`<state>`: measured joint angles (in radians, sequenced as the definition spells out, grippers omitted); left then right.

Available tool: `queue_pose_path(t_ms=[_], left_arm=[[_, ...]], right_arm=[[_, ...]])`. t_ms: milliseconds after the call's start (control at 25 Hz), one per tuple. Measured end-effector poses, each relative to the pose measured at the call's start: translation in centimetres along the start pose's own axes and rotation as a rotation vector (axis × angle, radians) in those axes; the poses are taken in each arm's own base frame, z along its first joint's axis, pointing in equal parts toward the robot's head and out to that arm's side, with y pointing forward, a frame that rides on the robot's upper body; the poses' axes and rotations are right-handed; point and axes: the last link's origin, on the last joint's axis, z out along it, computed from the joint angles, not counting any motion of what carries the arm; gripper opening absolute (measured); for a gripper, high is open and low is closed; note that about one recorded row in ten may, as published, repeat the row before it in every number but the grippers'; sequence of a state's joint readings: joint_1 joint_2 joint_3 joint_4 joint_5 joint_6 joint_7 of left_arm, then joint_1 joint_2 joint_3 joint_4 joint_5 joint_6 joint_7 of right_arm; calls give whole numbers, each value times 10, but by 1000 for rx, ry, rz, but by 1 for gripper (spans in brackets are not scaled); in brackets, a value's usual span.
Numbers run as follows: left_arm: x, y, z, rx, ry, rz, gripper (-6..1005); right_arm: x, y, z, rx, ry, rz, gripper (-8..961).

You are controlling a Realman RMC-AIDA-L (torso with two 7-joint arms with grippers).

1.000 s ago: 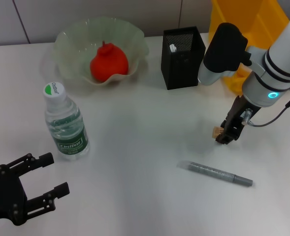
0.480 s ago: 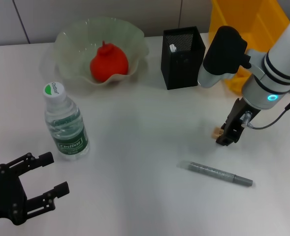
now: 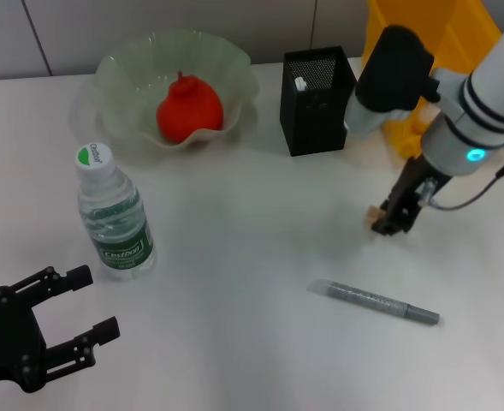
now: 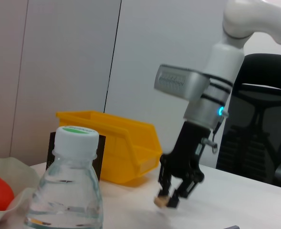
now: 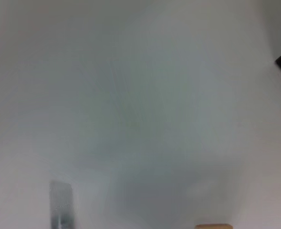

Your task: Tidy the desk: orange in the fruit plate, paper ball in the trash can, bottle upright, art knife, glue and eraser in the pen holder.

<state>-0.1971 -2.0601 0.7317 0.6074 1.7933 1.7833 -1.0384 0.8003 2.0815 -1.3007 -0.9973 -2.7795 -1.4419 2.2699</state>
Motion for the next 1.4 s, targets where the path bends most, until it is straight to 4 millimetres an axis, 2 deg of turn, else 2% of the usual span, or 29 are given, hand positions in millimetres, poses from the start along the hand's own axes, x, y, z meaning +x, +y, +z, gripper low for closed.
queue_pose_path(t_ms=[80,120,280,480,720,1080,1280,1400], left_arm=[[0,0,0,-3,2,0,770],[0,0,0,-3,2,0,770],[1,0,1,-6,3,1,770],[1,0,1,-5,3,2,770],[1,0,1,-4,3,1,770],[1,-1,1,-3,3,-1,770],[1,-1,1,0,4,-3,770],[1,-1,1,1,5,-5,770]], right_arm=[[-6,-3,-20,46,-46,-1,262],[-6,-3,-20,46,-46,-1,263],[-19,-9,-57,146,-147,2,268],[-37,-19,-80,255,-302,11,273],[-45,-30,-78,321,-364,14,279],[-48,-50,-52,395,-414,32,289],[-51,-49,-45,370,-456,19,294],[-51,-49,-45,367,-462,16,380]])
